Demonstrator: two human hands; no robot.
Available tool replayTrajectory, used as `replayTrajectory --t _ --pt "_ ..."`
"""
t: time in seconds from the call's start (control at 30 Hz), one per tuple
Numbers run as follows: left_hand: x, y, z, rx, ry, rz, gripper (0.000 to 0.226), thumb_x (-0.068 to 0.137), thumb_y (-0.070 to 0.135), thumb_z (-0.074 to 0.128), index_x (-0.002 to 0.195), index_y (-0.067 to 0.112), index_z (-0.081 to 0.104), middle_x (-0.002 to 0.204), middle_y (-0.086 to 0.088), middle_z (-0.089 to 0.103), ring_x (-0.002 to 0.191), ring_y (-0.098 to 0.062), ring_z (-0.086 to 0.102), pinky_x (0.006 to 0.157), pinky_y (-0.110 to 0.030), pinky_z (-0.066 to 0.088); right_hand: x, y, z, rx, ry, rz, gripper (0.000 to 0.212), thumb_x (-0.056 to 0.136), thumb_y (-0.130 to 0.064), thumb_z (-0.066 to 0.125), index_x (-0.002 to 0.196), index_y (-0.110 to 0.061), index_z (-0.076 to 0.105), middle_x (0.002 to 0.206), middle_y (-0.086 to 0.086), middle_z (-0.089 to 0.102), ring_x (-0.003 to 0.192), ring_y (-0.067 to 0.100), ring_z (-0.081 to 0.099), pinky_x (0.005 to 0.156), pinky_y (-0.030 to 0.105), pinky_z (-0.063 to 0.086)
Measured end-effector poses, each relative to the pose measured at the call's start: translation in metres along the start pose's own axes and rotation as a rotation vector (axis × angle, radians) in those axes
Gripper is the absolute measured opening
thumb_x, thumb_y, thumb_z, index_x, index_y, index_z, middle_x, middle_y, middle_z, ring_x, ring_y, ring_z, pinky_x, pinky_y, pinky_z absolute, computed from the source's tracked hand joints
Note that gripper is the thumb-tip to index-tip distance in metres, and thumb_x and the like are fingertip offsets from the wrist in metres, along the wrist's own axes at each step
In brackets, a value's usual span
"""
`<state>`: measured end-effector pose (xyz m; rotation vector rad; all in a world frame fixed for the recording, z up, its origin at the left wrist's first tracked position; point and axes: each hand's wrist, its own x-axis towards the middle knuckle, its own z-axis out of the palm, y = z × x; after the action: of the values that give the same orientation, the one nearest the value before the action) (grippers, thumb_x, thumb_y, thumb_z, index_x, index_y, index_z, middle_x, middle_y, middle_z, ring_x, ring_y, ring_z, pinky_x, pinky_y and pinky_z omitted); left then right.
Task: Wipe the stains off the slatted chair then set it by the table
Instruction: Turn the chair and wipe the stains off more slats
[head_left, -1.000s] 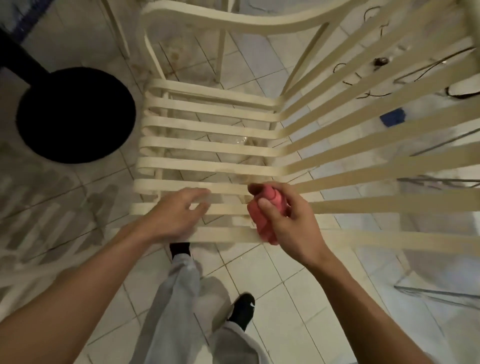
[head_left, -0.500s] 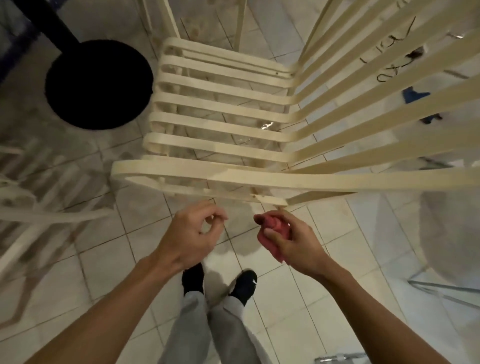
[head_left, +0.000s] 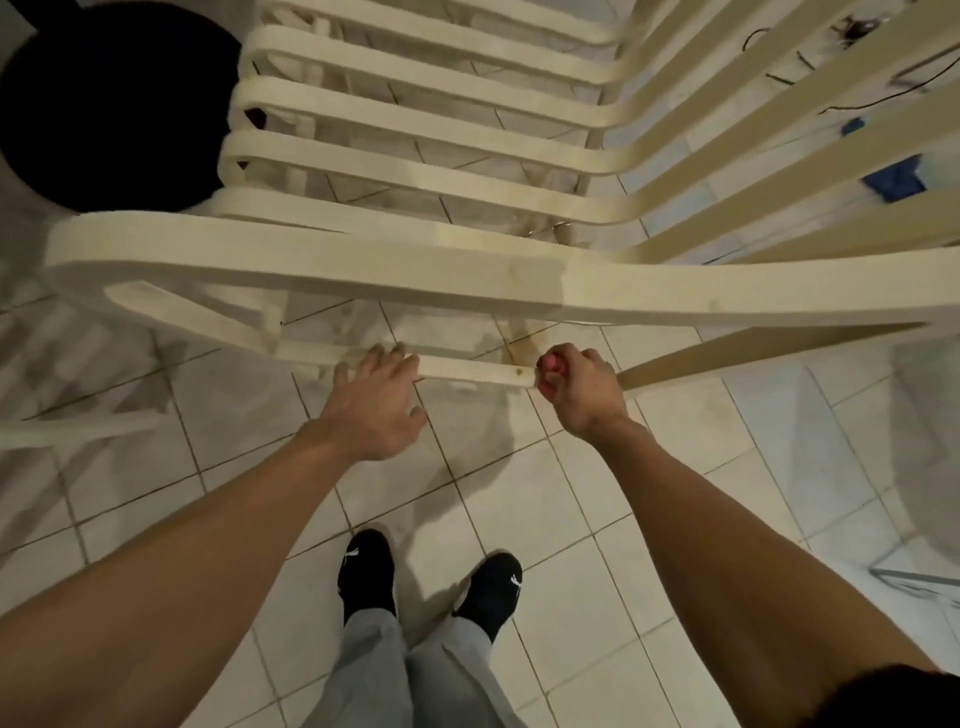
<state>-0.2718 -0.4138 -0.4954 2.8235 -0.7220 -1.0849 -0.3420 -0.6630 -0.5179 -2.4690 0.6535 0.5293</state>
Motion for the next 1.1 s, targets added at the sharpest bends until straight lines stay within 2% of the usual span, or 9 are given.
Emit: replayTrajectory --t 0.17,0.37,0.53,0.77,0.87,0.97,1.03,1.1 --pt "0.005 0.001 0.001 -0.023 -0.017 -0.003 0.067 0.099 0.047 0.037 0.156 0.017 0.017 0.166 0.0 0.004 0.152 -0.023 0.002 0.12 -0.056 0.011 0.018 -0.013 0.004 -0.143 -0.062 0.02 0.021 0.092 -0.023 0.053 0.11 -0.028 0.062 0.108 0.004 0.06 0.1 0.032 0.058 0.096 0.043 0.046" --pt "0.005 -0.001 0.005 -0.061 -0.017 -0.006 0.071 0.099 0.049 0.036 0.157 0.016 0.013 0.167 0.001 -0.001 0.153 -0.023 -0.003 0.12 -0.057 0.007 0.022 -0.024 0.008 -0.112 -0.119 -0.011 0.02 0.092 -0.019 0.055 0.108 -0.03 0.063 0.107 0.001 0.06 0.102 0.028 0.058 0.094 0.038 0.046" --pt "0.008 0.0 0.006 -0.089 0.0 0.0 0.072 0.099 0.051 0.036 0.157 0.016 0.014 0.167 0.002 -0.001 0.153 -0.023 -0.004 0.119 -0.058 0.006 0.024 -0.041 0.016 -0.07 -0.109 -0.059 0.021 0.09 -0.017 0.055 0.104 -0.029 0.063 0.109 0.001 0.066 0.102 0.029 0.06 0.092 0.037 0.047" --pt "0.004 0.002 0.007 -0.176 -0.011 -0.019 0.069 0.1 0.047 0.037 0.158 0.017 0.014 0.167 0.003 -0.002 0.153 -0.02 -0.006 0.119 -0.056 0.005 0.016 -0.075 0.043 -0.038 -0.031 -0.127 0.018 0.093 -0.016 0.051 0.103 -0.026 0.062 0.105 0.004 0.061 0.101 0.031 0.055 0.1 0.042 0.039" --pt "-0.003 0.005 0.0 -0.324 0.008 -0.024 0.068 0.102 0.042 0.04 0.159 0.017 0.013 0.167 0.004 0.001 0.153 -0.017 -0.002 0.121 -0.05 0.007 0.001 -0.084 0.061 0.085 0.1 -0.151 0.018 0.095 -0.013 0.053 0.104 -0.024 0.064 0.108 0.003 0.063 0.101 0.029 0.053 0.1 0.043 0.037" --pt "-0.016 0.007 -0.005 -0.557 0.061 -0.017 0.063 0.102 0.034 0.046 0.157 0.016 0.022 0.165 0.004 0.014 0.152 -0.014 0.01 0.122 -0.037 0.013 -0.021 -0.088 0.07 0.353 0.244 -0.228 0.02 0.092 -0.008 0.06 0.106 -0.019 0.068 0.104 -0.005 0.065 0.098 0.021 0.055 0.092 0.045 0.047" --pt "-0.026 0.008 -0.008 -0.697 0.054 -0.04 0.059 0.1 0.031 0.05 0.154 0.018 0.031 0.162 0.004 0.026 0.149 -0.013 0.022 0.119 -0.03 0.018 -0.038 -0.095 0.067 0.639 0.241 -0.208 0.03 0.088 0.006 0.057 0.105 -0.014 0.07 0.099 -0.009 0.064 0.095 0.015 0.06 0.085 0.044 0.056" --pt "-0.039 0.009 -0.016 -0.773 -0.006 -0.105 0.056 0.099 0.031 0.052 0.152 0.021 0.037 0.158 0.005 0.035 0.144 -0.014 0.033 0.114 -0.026 0.024 -0.053 -0.096 0.057 0.885 0.189 -0.113 0.036 0.089 0.013 0.051 0.107 -0.012 0.07 0.102 -0.001 0.063 0.098 0.02 0.064 0.087 0.046 0.059"
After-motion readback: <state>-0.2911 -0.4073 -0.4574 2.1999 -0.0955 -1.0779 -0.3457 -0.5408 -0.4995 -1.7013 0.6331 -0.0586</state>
